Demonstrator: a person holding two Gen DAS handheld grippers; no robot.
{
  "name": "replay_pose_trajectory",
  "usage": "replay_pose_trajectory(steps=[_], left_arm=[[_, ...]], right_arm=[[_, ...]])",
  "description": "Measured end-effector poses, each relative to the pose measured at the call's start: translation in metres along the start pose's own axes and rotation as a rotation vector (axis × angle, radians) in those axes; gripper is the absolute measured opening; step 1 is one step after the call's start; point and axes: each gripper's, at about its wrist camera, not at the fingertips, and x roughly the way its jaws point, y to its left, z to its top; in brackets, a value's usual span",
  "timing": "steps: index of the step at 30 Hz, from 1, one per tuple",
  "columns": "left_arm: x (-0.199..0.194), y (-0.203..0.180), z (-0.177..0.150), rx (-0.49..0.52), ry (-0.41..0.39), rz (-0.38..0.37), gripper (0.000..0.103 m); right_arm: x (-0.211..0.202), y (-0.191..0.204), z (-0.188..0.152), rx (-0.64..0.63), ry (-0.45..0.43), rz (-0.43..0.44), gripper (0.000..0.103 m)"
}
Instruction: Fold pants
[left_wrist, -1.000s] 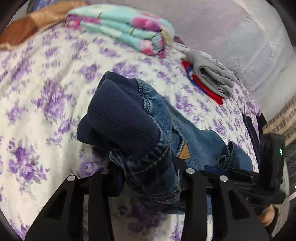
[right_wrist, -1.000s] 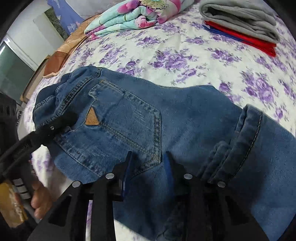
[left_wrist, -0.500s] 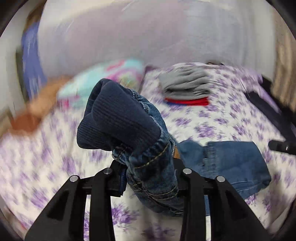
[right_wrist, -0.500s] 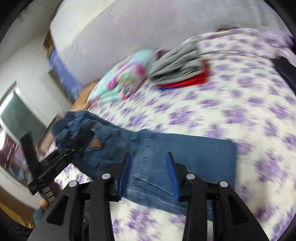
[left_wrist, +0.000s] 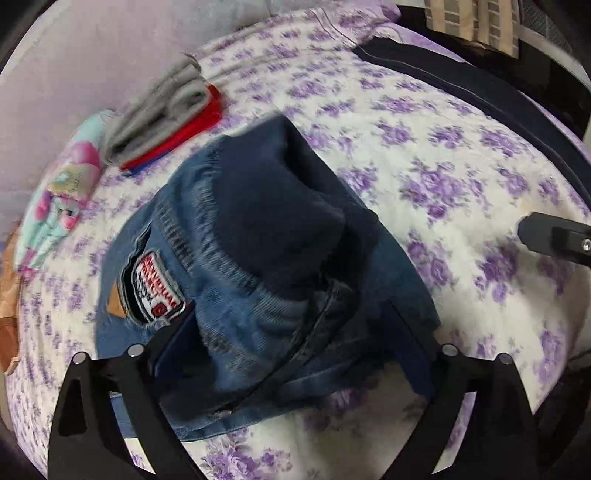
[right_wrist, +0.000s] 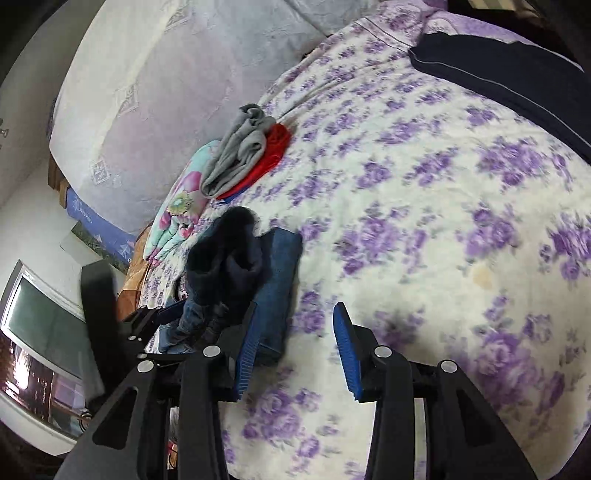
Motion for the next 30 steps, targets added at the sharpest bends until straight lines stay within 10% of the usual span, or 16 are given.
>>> replay_pose_trajectory(steps=[4, 13, 18, 26, 30], left_arm=[[-0.044, 0.04, -0.004, -0.106, -0.059, -0.224, 0.092], [-0.069, 0.14, -0.014, -0.407, -0.173, -0.291, 0.091], [-0.003, 0.127, -0.015, -0.405, -0.012, -0.399, 0.074], [0.008, 0.084, -0.023, -0.257, -0.071, -0.215, 0.086], [-0.013, 0.107, -0.032, -0.29, -0.104, -0.32, 0.086]], right_arm=[[-0.001, 0.006, 0.008, -0.036, -0.002, -0.005, 0.041], [0.037, 0.105, 0.043, -0.293, 0.031, 0.13, 0.059], [0.104, 0.114, 0.046, -0.319, 0.234, -0.012, 0.069], [0.126, 0.088, 0.022, -0.245, 0.26, -0.116, 0.066], [0.107, 0.111, 0.039, -0.276, 0.29, -0.132, 0.066]])
